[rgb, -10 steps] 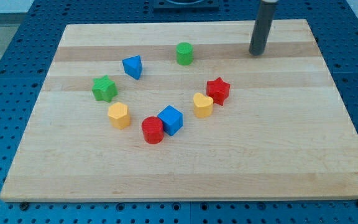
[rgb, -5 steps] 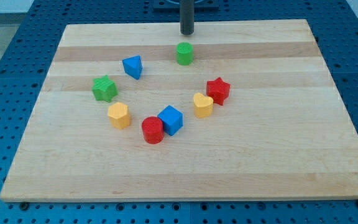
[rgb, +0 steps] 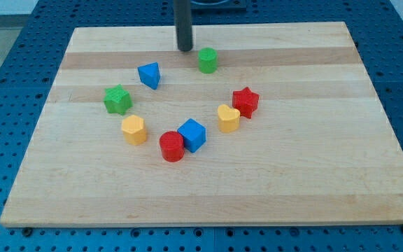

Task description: Nudge the blue triangle a bit towards the center

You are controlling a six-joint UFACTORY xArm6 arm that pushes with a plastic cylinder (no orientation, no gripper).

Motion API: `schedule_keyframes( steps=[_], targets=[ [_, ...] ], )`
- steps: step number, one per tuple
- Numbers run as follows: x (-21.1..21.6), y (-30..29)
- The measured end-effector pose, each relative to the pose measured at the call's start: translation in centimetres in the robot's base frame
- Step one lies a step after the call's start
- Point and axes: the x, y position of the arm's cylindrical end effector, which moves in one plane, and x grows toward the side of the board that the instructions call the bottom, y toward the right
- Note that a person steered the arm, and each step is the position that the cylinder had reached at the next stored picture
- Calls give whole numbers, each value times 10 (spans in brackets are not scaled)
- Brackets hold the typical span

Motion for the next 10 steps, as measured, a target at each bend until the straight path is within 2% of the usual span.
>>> schedule_keyframes(
  steps=[3,5,6,10],
  targets=[
    [56,-107],
    [58,-99],
    [58,-70],
    [63,-67]
  ],
)
